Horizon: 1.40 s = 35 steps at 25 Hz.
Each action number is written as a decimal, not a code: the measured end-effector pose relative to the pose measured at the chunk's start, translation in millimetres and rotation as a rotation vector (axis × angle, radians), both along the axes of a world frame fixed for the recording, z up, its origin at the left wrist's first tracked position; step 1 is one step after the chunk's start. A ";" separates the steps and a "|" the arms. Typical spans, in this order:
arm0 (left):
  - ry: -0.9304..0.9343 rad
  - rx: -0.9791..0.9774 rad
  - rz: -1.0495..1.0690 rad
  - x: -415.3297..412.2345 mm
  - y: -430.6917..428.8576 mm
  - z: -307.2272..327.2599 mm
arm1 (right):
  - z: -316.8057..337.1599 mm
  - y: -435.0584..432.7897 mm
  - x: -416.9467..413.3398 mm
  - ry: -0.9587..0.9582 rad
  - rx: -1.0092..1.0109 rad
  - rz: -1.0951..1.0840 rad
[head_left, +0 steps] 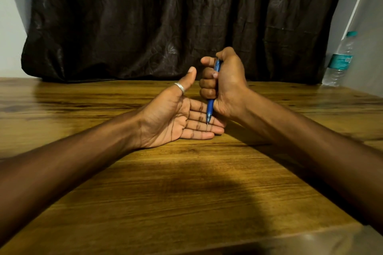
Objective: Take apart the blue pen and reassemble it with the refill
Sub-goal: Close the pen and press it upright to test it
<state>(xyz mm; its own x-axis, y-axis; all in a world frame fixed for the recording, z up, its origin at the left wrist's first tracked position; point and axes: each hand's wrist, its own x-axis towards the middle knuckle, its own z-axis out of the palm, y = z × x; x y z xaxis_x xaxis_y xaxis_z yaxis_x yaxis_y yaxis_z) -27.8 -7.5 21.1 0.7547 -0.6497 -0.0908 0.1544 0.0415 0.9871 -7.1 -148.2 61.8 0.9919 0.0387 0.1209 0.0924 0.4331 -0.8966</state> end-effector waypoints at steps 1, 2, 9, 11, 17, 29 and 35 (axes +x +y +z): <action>-0.003 0.005 0.001 -0.5 -0.2 0.1 | -0.1 -0.2 0.2 -0.002 0.000 0.003; -0.010 0.010 0.004 -1.2 -0.3 0.1 | -0.2 -0.2 0.4 -0.001 0.000 0.005; -0.192 0.046 0.049 -10.3 -7.8 -5.8 | 5.2 -3.8 2.4 0.007 0.027 0.002; -0.270 0.075 0.049 -11.6 -8.6 -8.3 | 7.4 -7.4 2.4 0.001 0.037 -0.004; -0.428 0.160 0.138 -11.9 -13.3 -12.4 | 10.7 -10.5 1.6 -0.007 0.032 -0.012; -0.466 0.171 0.152 -15.1 -13.3 -11.9 | 9.8 -9.6 1.6 -0.001 0.018 -0.002; -0.440 0.140 0.182 -19.6 -15.0 -10.0 | 7.8 -8.6 1.1 0.009 0.010 0.007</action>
<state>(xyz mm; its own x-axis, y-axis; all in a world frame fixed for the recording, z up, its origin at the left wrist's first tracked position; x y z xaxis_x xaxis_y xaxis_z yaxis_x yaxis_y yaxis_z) -47.4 -22.5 11.1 0.8411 -0.5083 0.1847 -0.2754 -0.1085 0.9552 -6.0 -156.8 69.6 0.9927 0.0444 0.1120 0.0810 0.4429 -0.8929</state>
